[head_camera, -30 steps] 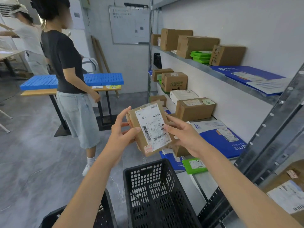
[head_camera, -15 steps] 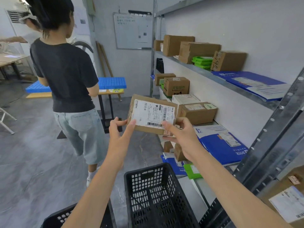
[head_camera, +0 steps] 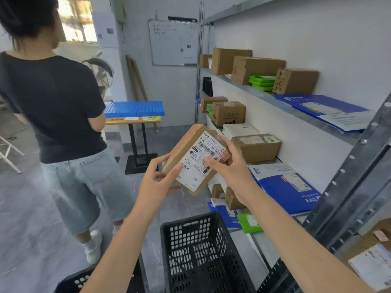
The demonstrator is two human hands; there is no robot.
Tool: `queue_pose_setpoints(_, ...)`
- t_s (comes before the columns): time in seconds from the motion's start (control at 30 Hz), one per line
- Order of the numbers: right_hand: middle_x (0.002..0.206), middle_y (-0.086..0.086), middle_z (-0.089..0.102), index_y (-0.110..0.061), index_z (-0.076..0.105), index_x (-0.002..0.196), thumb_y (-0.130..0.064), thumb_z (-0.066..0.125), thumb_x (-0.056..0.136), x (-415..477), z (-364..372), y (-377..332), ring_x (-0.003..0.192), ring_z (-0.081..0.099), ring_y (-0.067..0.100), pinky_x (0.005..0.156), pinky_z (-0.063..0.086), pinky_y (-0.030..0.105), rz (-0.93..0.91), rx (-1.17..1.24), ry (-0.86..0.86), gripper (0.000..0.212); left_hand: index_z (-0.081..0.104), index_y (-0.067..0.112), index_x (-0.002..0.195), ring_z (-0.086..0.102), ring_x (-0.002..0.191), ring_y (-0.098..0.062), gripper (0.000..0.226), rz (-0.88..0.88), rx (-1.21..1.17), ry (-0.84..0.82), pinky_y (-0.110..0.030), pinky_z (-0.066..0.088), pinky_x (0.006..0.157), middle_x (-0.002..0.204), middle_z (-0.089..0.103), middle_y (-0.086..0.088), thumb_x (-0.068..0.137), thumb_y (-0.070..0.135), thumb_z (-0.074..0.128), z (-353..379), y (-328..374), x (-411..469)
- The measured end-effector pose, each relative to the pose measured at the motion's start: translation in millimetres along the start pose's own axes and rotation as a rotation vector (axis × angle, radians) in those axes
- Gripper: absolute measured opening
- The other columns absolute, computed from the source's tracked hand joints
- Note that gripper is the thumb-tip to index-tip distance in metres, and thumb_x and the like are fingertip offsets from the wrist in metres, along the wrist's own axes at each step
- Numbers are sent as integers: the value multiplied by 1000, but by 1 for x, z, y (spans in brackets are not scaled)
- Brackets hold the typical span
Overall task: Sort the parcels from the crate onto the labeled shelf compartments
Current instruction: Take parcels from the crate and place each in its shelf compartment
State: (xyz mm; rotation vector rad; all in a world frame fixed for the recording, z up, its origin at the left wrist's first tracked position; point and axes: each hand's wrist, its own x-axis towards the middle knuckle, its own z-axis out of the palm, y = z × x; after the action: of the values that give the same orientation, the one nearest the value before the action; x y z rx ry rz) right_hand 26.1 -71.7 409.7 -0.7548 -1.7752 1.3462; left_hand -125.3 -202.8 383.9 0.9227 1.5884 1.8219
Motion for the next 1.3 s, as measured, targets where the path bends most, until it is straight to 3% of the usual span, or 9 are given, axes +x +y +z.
queue_pose_setpoints(0.17, 142, -5, 54, -39, 24, 152, -24, 85, 76, -4, 7, 2, 130, 53, 12, 104, 50, 46, 28, 133, 42, 98, 58, 30, 113, 67, 105, -4, 45, 7, -4, 76, -31, 57, 85, 126, 64, 3, 76, 48, 77, 7, 6, -4)
queue_pose_setpoints(0.27, 131, -10, 63, -34, 45, 141, -31, 82, 78, -6, 13, -2, 125, 57, 11, 99, 54, 45, -5, 61, 58, 73, 61, 21, 108, 47, 129, 2, 40, 52, 79, 125, -23, 47, 94, 149, 45, 11, 80, 47, 75, 12, 15, -3)
queue_pose_setpoints(0.37, 122, -13, 68, -33, 52, 137, -24, 75, 87, -12, 18, -12, 115, 64, 6, 82, 60, 27, -51, 46, 30, 55, 53, 6, 111, 68, 104, -5, 35, 72, -58, 114, -16, 55, 67, 127, 66, 0, 88, 26, 70, 20, 24, -6)
queue_pose_setpoints(0.5, 129, -15, 63, -32, 50, 143, -26, 74, 87, -19, 20, -23, 108, 63, -5, 75, 58, 19, -132, 59, 34, 61, 53, 17, 118, 71, 102, -11, 32, 127, -159, 109, -23, 59, 68, 115, 71, 0, 90, 22, 68, 20, 33, -10)
queue_pose_setpoints(0.57, 133, -15, 59, -42, 50, 139, -32, 75, 86, -20, 21, -28, 112, 61, -5, 80, 59, 23, -157, 48, 27, 59, 54, 21, 116, 71, 102, -13, 31, 126, -186, 111, -23, 59, 67, 114, 72, 0, 89, 24, 68, 19, 36, -12)
queue_pose_setpoints(0.67, 134, -14, 59, -60, 48, 125, -36, 75, 85, -21, 23, -32, 117, 63, 10, 89, 59, 40, -168, 51, 11, 54, 54, 24, 113, 71, 103, -14, 32, 140, -198, 112, -22, 58, 67, 114, 72, -1, 84, 29, 70, 17, 39, -14)
queue_pose_setpoints(0.83, 138, -13, 57, -42, 42, 146, -36, 74, 86, -24, 21, -24, 119, 62, 9, 89, 59, 40, -180, 42, 26, 68, 54, 16, 114, 71, 103, -15, 38, 149, -205, 104, -23, 59, 69, 112, 73, -1, 83, 28, 71, 15, 37, -14)
queue_pose_setpoints(0.97, 144, -18, 47, -54, 35, 145, -49, 72, 85, -28, 17, -4, 127, 55, 8, 96, 56, 43, -114, -31, 38, 71, 55, 14, 116, 71, 102, -13, 32, 89, -210, 101, -19, 57, 70, 110, 74, -1, 89, 21, 69, 24, 23, -14)
queue_pose_setpoints(1.3, 134, -14, 47, -56, 32, 146, -38, 70, 90, -74, -39, 27, 126, 54, 6, 100, 53, 41, -2, -49, 246, 70, 59, 19, 122, 68, 109, -10, 34, -9, -202, -72, -23, 58, 80, 117, 72, 2, 89, 21, 70, 86, -7, -27)
